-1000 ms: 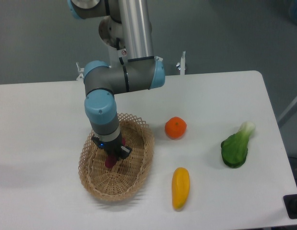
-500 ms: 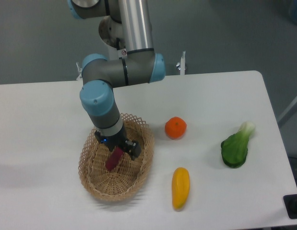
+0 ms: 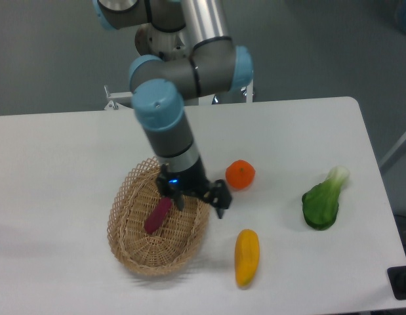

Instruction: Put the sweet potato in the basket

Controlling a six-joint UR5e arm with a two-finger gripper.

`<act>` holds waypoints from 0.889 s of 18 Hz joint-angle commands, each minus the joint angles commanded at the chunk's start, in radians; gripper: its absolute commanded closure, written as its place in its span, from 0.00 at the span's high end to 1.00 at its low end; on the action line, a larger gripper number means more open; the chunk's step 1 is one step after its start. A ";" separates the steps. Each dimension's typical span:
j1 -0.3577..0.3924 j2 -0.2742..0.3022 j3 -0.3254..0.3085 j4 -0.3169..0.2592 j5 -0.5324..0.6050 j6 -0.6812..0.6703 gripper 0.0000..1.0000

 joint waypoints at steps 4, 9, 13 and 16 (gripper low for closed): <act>0.106 0.003 0.078 -0.112 -0.014 0.202 1.00; 0.192 0.005 0.199 -0.335 -0.021 0.443 1.00; 0.259 0.015 0.226 -0.400 -0.046 0.626 1.00; 0.310 0.032 0.224 -0.408 -0.101 0.719 1.00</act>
